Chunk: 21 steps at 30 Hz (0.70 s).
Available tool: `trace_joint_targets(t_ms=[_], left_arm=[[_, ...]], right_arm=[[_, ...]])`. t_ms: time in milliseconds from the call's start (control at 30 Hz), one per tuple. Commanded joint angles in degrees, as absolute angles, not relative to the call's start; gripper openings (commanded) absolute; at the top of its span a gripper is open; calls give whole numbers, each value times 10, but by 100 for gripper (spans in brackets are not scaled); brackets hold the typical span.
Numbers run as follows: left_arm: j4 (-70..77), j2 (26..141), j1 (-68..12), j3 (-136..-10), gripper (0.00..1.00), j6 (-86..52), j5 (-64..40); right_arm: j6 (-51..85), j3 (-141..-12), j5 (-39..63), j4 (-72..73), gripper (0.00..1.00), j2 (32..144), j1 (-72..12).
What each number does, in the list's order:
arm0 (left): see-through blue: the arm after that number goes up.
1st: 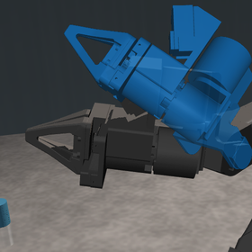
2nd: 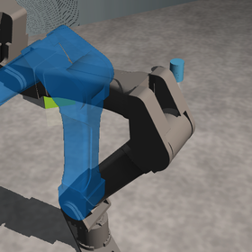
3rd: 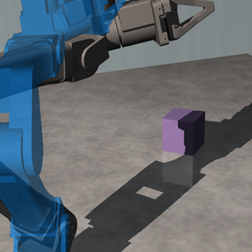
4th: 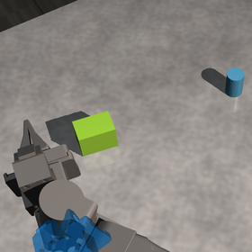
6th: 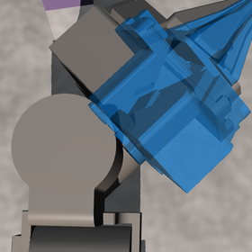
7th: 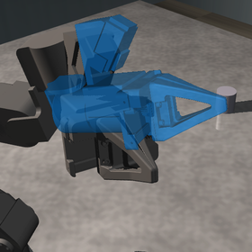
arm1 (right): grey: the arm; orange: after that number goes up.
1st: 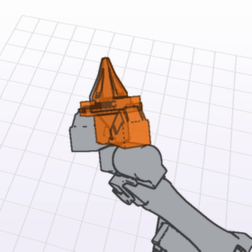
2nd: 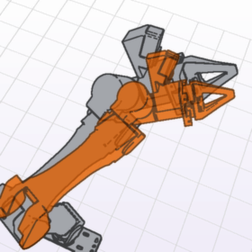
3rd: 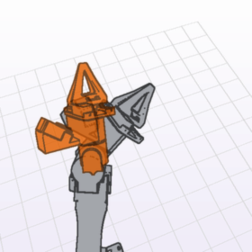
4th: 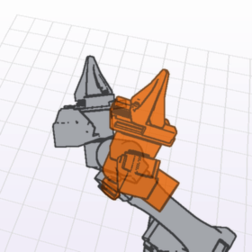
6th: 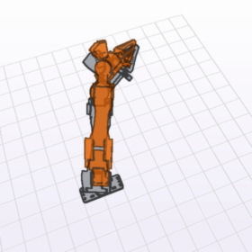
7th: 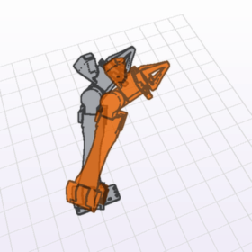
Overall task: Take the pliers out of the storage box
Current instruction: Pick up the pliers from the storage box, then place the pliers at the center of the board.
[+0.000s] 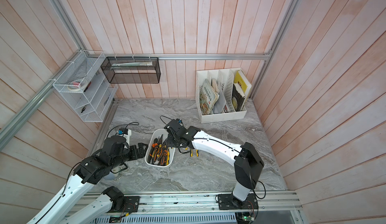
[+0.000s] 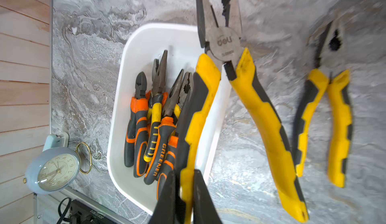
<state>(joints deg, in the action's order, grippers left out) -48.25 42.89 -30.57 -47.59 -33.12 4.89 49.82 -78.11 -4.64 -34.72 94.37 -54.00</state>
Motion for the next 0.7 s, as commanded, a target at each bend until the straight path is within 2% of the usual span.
trace_joint_targets(t_ms=[0, 333, 467, 667], left_arm=[[-485, 435, -309, -473, 100, -323, 48], [-486, 445, -309, -472, 100, -324, 48], [-486, 451, -309, -473, 100, -324, 47], [-486, 453, -309, -473, 100, -324, 48]], right_arm=[[406, -742, -69, -368, 0, 881, -492], [323, -530, -13, -317, 0, 728, -350], [310, -489, 9, -297, 0, 733, -334], [274, -491, -1, -294, 0, 807, -327]])
